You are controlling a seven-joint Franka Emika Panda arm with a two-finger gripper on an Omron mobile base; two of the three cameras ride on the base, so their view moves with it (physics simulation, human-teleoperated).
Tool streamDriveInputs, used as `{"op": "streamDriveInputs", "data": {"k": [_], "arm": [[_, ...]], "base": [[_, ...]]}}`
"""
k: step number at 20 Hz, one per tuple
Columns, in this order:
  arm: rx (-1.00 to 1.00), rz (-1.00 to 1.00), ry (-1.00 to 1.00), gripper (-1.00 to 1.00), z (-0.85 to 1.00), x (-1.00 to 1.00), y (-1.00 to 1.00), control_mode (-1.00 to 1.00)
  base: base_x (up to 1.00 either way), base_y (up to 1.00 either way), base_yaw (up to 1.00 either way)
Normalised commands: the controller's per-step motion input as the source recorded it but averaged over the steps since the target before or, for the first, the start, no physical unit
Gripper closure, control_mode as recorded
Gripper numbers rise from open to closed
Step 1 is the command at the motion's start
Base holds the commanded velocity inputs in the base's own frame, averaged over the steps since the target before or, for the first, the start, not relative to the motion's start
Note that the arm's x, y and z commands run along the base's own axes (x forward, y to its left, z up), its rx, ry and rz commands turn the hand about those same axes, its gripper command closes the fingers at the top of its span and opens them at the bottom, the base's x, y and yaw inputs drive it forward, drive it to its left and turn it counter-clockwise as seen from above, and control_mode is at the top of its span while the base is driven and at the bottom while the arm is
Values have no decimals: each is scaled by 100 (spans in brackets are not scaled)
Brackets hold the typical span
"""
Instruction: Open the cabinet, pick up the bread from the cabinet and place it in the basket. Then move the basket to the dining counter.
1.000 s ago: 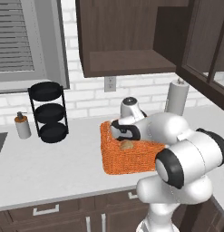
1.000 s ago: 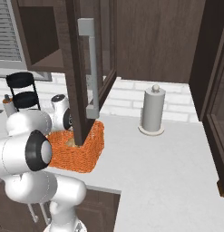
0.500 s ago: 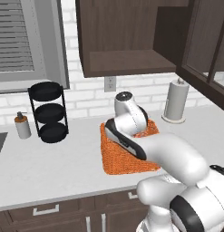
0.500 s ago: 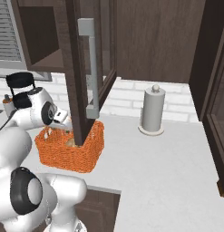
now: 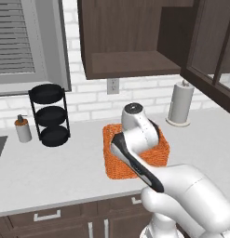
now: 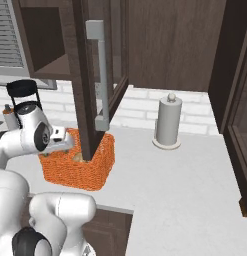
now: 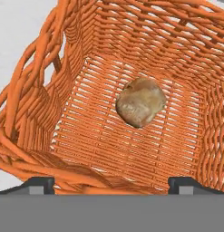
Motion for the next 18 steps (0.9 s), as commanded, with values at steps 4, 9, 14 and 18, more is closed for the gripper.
{"op": "streamDriveInputs", "data": {"k": [4,9,14,18], "arm": [[0,63,15,-100,27,14,36,-100],[0,57,24,-100,3,-2,37,-100],[-3,38,16,-100,-33,33,45,-100],[-5,21,0,-100,-25,49,6,-100]], "base": [[0,0,0],[0,0,0],[0,0,0],[0,0,0]]}}
